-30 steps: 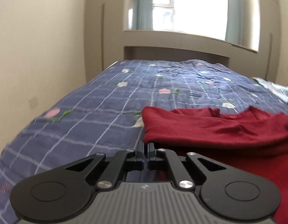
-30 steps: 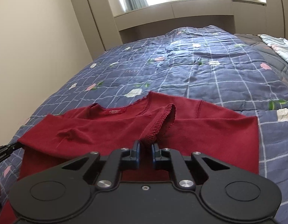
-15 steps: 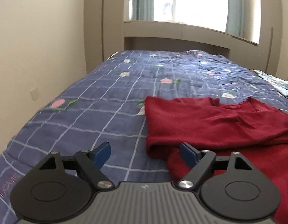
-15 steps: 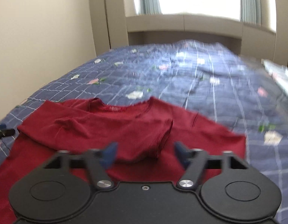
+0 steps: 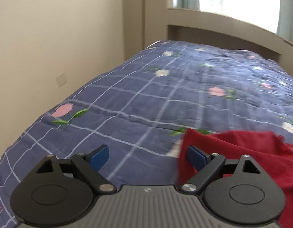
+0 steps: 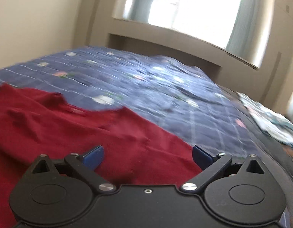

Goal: Fold small clothes
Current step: 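Release the sleeve and withdraw both tools from the sweater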

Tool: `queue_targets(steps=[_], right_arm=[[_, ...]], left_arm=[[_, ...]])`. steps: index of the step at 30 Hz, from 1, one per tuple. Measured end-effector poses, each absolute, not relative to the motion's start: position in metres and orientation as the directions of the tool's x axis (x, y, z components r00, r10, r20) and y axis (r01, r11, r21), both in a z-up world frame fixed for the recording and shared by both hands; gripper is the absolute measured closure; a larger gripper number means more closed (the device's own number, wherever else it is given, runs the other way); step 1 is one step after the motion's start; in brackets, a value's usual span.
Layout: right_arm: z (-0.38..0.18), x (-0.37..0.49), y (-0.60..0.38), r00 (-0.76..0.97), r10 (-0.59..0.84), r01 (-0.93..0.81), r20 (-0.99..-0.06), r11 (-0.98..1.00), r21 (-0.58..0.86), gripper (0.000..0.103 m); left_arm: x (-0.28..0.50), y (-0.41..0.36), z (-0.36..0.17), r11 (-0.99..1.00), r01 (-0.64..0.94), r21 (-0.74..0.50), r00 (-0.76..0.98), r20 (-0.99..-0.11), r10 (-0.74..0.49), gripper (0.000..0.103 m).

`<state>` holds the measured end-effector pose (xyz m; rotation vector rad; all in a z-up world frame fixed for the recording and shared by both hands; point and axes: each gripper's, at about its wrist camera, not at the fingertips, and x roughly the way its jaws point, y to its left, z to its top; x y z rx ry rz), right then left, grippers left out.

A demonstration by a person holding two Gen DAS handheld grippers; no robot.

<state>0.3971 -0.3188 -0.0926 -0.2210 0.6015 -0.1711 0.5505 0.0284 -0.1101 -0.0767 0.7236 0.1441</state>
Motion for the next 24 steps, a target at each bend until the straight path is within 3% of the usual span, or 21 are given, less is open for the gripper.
queue_targets(steps=[5,11,14,19,24], right_arm=[[-0.100,0.394,-0.342,0.795,-0.251,0.161,-0.552,0.965,-0.207,0.002],[-0.087,0.371,-0.336,0.822,-0.237,0.141,-0.518,0.966,-0.218,0.001],[-0.086,0.362,-0.330,0.809,-0.235,0.109,-0.538,0.960,-0.257,0.001],[-0.091,0.355,-0.329,0.767,-0.272,0.129,-0.581,0.953,-0.275,0.001],[-0.082,0.334,-0.328,0.758,-0.307,0.139,-0.575,0.938,-0.318,0.001]], left_arm=[[0.561,0.044,-0.130,0.974,-0.224,0.033,0.716,-0.672,0.187,0.014],[0.519,0.048,-0.103,0.975,-0.185,-0.126,0.790,-0.609,0.071,0.004],[0.496,0.039,-0.095,0.985,-0.101,-0.143,0.812,-0.584,-0.001,0.000],[0.485,0.020,-0.116,1.000,-0.028,0.013,0.735,-0.678,0.029,0.001],[0.472,0.033,-0.111,0.994,-0.077,-0.071,0.709,-0.705,0.004,0.001]])
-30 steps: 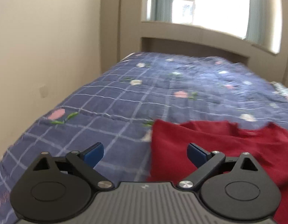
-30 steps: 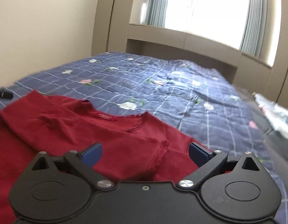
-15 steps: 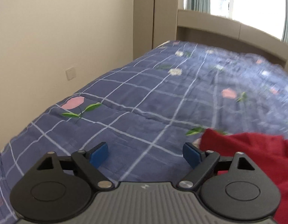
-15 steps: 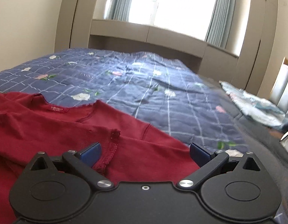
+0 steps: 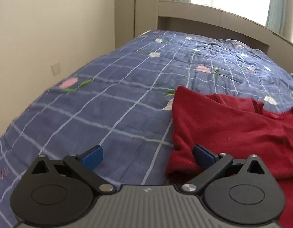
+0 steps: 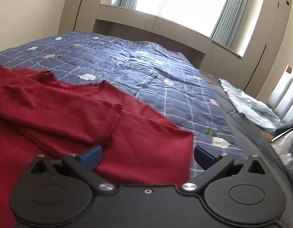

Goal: Fold small clothes
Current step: 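Release the sleeve and withdraw both tools from the sweater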

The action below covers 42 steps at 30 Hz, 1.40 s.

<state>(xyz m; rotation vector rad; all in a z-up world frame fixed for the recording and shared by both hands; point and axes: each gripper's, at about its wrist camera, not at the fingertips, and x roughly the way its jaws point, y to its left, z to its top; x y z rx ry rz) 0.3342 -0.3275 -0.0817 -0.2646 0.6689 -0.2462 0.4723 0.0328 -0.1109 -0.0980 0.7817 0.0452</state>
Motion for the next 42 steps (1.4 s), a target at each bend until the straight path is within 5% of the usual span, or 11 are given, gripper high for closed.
queue_targets(steps=[14,33,42], right_arm=[[-0.026,0.203,-0.314,0.811,-0.097,0.044,-0.578,0.993,-0.106,0.001],[-0.039,0.032,-0.226,0.767,0.124,-0.256,-0.629,0.959,-0.124,0.001],[-0.057,0.004,-0.201,0.757,0.103,-0.288,-0.645,0.939,-0.188,0.001]], left_arm=[[0.364,0.046,-0.063,0.989,0.018,-0.148,0.692,-0.712,-0.119,0.000],[0.187,0.025,-0.059,0.929,0.370,-0.033,0.669,-0.684,-0.291,0.000],[0.145,0.018,-0.075,0.896,0.443,0.028,0.649,-0.700,-0.299,0.000]])
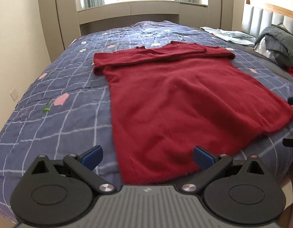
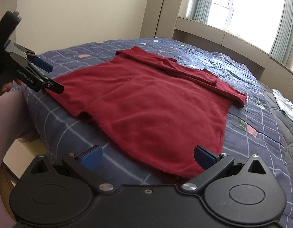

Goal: Fold small clothes
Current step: 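Release the sleeve and withdraw both tools from the sweater, then grasp the sweater hem with the right tool while the left tool grasps the hem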

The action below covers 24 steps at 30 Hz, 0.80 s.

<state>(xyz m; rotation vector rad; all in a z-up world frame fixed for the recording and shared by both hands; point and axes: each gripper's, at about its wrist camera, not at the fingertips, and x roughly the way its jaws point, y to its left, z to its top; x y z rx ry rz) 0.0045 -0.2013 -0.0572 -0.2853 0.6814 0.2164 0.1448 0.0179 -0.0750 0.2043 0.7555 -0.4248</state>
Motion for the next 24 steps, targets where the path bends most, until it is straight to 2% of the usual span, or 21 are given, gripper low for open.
queue_targets(steps=[9,14,20,24], right_arm=[[-0.068,0.000,-0.207,0.775,-0.024,-0.210,-0.632,0.933,-0.293,0.001],[-0.072,0.005,-0.220,0.772,-0.118,-0.134,-0.625,0.931,-0.340,0.001],[-0.079,0.008,-0.224,0.772,-0.156,-0.083,-0.616,0.936,-0.342,0.001],[-0.083,0.010,-0.213,0.796,-0.200,-0.043,-0.572,0.923,-0.382,0.001]], left_arm=[[0.118,0.015,-0.092,0.844,0.506,0.181,0.659,-0.713,-0.242,0.000],[0.114,0.009,-0.093,0.809,0.493,0.321,0.715,-0.679,-0.166,0.000],[0.114,-0.006,-0.096,0.758,0.499,0.419,0.759,-0.634,-0.149,0.000],[0.107,-0.020,-0.101,0.715,0.484,0.505,0.807,-0.573,-0.142,0.000]])
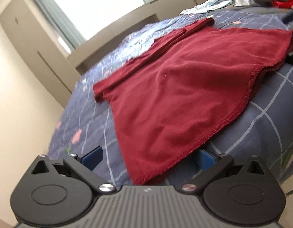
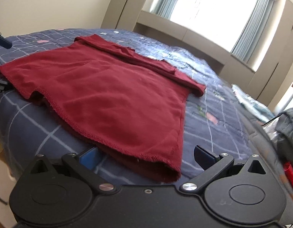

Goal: Fold small clothes
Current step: 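Grasp the sweater hem with the right tool while the left tool grasps the hem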

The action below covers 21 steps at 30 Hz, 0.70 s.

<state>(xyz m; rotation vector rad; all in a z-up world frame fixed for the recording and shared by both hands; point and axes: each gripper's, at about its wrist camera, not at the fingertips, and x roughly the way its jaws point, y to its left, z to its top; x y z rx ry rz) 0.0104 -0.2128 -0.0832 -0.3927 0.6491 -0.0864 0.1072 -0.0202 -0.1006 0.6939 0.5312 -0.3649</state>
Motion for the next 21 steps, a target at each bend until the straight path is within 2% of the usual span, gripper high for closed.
queue_targets(steps=[3,8,11,13,14,15,16,17,19,21], right_arm=[[-0.083,0.014,-0.204,0.818,-0.221,-0.033,-0.532,0.904,-0.426,0.002],[-0.078,0.010,-0.196,0.852,-0.152,-0.109,-0.502,0.885,-0.452,0.020],[-0.078,0.007,-0.193,0.849,-0.107,-0.165,-0.517,0.877,-0.452,0.043],[-0.078,0.007,-0.192,0.841,-0.085,-0.193,-0.535,0.876,-0.443,0.064],[-0.078,0.007,-0.190,0.840,-0.080,-0.199,-0.537,0.876,-0.440,0.070],[-0.078,0.007,-0.190,0.839,-0.074,-0.201,-0.539,0.878,-0.435,0.082],[-0.076,0.009,-0.189,0.838,-0.068,-0.202,-0.541,0.883,-0.424,0.089],[-0.074,0.010,-0.189,0.839,-0.061,-0.199,-0.541,0.891,-0.408,0.089],[-0.066,0.014,-0.190,0.844,-0.048,-0.185,-0.535,0.910,-0.372,0.096],[-0.054,0.018,-0.193,0.853,-0.032,-0.167,-0.521,0.929,-0.330,0.097]], left_arm=[[0.110,-0.022,-0.100,0.733,0.474,0.487,0.805,-0.576,-0.138,0.000],[0.120,-0.007,-0.094,0.786,0.488,0.380,0.757,-0.633,-0.164,0.001],[0.118,-0.004,-0.095,0.784,0.492,0.378,0.756,-0.632,-0.170,0.001],[0.115,-0.003,-0.096,0.778,0.491,0.393,0.767,-0.619,-0.171,0.001],[0.113,-0.004,-0.097,0.775,0.488,0.401,0.771,-0.614,-0.169,0.001],[0.112,-0.006,-0.097,0.773,0.487,0.406,0.774,-0.610,-0.167,0.001],[0.112,-0.007,-0.097,0.771,0.487,0.410,0.776,-0.608,-0.167,0.001],[0.111,-0.009,-0.097,0.769,0.488,0.412,0.777,-0.607,-0.168,0.001],[0.110,-0.012,-0.096,0.765,0.494,0.414,0.777,-0.604,-0.175,0.001],[0.109,-0.015,-0.097,0.758,0.494,0.427,0.782,-0.599,-0.173,0.001]])
